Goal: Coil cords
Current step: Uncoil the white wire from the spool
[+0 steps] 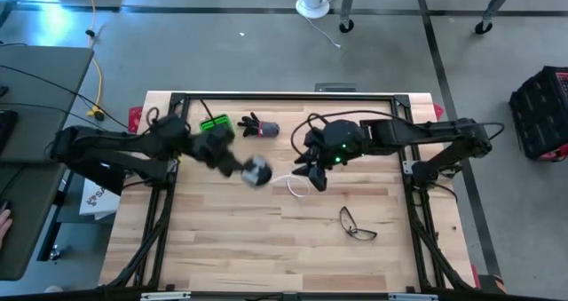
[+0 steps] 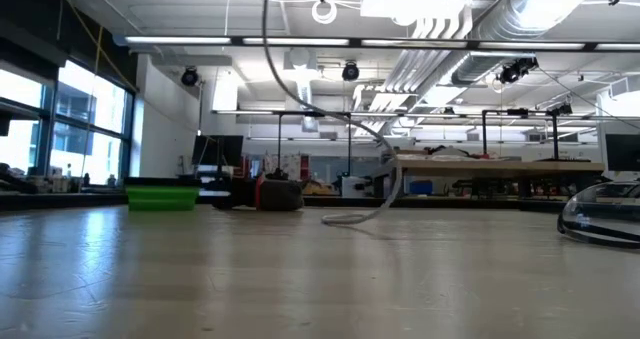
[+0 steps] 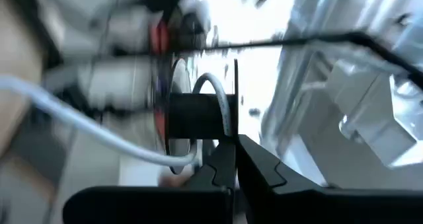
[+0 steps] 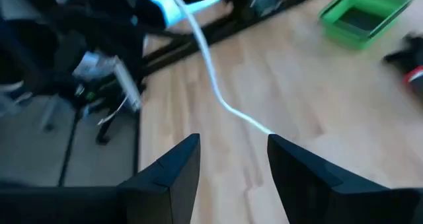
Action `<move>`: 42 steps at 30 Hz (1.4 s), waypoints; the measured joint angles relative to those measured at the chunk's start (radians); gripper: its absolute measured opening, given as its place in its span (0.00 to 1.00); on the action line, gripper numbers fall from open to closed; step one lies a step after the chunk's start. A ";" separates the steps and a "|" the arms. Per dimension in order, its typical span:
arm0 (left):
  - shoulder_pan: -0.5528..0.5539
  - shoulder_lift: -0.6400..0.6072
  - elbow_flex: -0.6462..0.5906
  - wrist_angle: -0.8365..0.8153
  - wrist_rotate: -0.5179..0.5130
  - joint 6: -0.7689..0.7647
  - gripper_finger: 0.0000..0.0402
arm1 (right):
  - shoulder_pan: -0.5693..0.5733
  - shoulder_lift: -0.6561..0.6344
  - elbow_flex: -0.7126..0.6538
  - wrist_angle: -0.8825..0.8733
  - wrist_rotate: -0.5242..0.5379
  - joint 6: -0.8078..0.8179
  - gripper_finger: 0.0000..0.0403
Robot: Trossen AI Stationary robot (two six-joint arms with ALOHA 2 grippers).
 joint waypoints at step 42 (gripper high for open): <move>0.132 0.130 0.561 -1.420 0.884 0.606 0.00 | -0.040 -0.098 0.000 0.220 -0.133 -0.001 0.43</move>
